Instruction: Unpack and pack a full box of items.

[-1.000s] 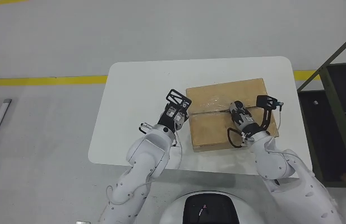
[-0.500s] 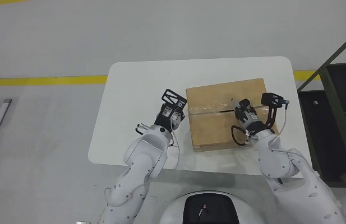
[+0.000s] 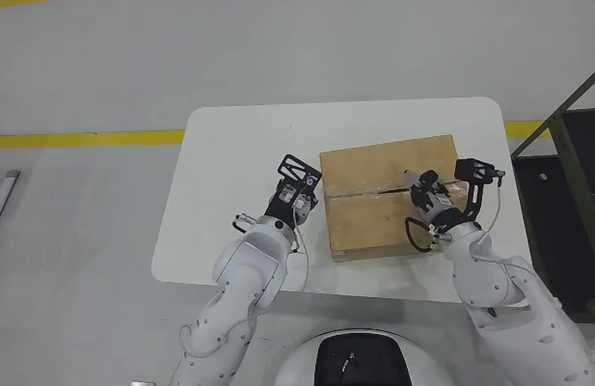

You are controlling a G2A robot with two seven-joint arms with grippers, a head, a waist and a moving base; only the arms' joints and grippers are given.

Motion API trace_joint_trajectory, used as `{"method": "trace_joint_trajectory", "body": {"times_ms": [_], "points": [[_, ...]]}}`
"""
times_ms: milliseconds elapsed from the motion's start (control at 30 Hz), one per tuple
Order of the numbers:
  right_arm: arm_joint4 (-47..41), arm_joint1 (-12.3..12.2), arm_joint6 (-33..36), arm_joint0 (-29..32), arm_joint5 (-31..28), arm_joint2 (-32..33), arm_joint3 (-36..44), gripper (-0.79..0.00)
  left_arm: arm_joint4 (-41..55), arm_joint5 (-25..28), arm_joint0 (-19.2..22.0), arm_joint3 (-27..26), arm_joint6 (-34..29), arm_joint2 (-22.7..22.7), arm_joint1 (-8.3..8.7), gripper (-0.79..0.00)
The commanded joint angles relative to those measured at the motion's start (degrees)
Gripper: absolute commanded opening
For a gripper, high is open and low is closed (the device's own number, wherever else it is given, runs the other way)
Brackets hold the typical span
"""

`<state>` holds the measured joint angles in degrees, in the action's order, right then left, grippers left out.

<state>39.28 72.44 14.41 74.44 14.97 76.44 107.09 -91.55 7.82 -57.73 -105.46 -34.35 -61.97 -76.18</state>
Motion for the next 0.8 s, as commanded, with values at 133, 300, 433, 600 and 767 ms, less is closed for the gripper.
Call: {"method": "trace_joint_trajectory", "body": {"times_ms": [133,300,433,600,767], "points": [[7.31,-0.38,5.61,-1.91,-1.25,-1.1,0.5,-0.095,-0.32,-0.01,-0.3,-0.17,-0.02,-0.28,-0.14,-0.785],[8.1,-0.53,8.67,-2.32,-1.84,-0.38,1.83,0.0,-0.46,-0.14,-0.61,-0.46,0.09,-0.71,-0.23,-0.785],[8.88,-0.88,12.12,-1.64,-2.37,1.49,4.18,0.0,-0.52,-0.15,-0.86,-0.64,0.12,-0.99,-0.31,-0.68],[8.35,-1.32,15.1,-0.42,-3.47,4.79,7.21,0.0,-0.08,-0.11,-1.06,-0.78,0.24,-1.32,-0.43,-0.163],[7.61,-1.89,18.24,-1.97,-8.35,8.27,6.49,0.0,0.23,0.17,-1.09,-0.72,0.27,-1.41,-0.56,0.0]]}}
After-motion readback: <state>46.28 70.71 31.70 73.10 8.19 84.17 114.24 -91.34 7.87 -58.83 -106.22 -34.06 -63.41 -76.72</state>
